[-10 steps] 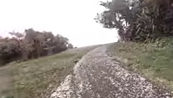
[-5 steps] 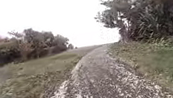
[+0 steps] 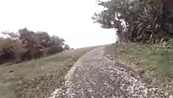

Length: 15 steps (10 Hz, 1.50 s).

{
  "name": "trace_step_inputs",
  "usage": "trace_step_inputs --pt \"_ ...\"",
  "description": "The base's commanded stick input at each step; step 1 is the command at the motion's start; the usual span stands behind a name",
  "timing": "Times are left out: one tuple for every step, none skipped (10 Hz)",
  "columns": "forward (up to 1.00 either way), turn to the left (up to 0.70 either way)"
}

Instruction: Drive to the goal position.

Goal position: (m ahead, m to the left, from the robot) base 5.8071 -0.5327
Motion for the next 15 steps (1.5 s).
trace_step_inputs --pt "0.70 0.00" --pt "0.70 0.00" --pt "0.70 0.00" --pt "0.70 0.00" --pt "0.70 0.00" --pt "0.70 -0.01" --pt "0.70 -0.02" --pt "0.70 -0.20" --pt "0.70 -0.35" --pt "0.70 -0.35" --pt "0.70 -0.35" --pt "0.70 -0.35" --pt "0.70 -0.35" --pt "0.70 -0.32" --pt "0.70 -0.26"
